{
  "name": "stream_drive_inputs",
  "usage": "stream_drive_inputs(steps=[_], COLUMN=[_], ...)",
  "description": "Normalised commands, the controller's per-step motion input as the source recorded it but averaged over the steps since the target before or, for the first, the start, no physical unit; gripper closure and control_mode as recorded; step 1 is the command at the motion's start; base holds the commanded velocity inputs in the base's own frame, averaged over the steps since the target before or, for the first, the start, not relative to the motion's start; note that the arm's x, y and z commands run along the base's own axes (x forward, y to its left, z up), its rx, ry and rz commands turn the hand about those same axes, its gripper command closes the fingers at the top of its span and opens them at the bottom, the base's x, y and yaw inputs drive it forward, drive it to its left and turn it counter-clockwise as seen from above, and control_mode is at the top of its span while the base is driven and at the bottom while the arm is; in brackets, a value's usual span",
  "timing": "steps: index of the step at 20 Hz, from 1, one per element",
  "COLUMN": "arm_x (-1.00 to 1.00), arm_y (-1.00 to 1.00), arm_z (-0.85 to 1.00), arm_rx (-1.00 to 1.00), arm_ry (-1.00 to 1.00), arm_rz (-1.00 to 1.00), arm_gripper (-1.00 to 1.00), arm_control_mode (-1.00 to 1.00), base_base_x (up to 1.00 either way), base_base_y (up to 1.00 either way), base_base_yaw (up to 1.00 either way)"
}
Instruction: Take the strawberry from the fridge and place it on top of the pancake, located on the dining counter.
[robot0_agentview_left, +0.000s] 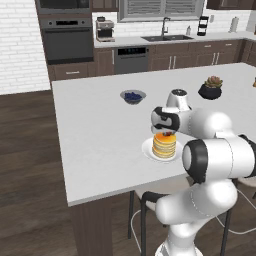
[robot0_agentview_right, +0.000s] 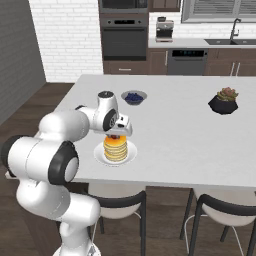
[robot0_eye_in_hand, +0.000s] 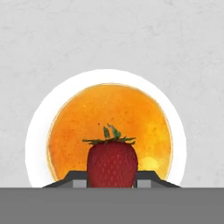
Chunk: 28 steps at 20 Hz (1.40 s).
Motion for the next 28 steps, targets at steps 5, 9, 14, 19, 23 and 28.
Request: stream_drive_inputs(steps=[5, 9, 14, 19, 23, 28], arm_x=[0.0, 0.01, -0.15, -0.25, -0.31, -0.47], arm_y=[0.02, 0.02, 0.0, 0.0, 0.0, 0.0], arm_z=[-0.21, -0.2, -0.13, -0.04, 0.0, 0.18], arm_rx=[0.0, 0.0, 0.0, 0.0, 0.0, 0.0], arm_ry=[0.0, 0.0, 0.0, 0.0, 0.0, -0.01], arm_rz=[0.0, 0.0, 0.0, 0.0, 0.0, 0.0], arm_gripper=[1.0, 1.0, -1.0, -1.0, -1.0, -1.0], arm_control_mode=[-1.0, -1.0, -1.0, -1.0, -1.0, -1.0], base_base_x=[0.0, 0.0, 0.0, 0.0, 0.0, 0.0], base_base_y=[0.0, 0.0, 0.0, 0.0, 0.0, 0.0], base_base_yaw=[0.0, 0.0, 0.0, 0.0, 0.0, 0.0])
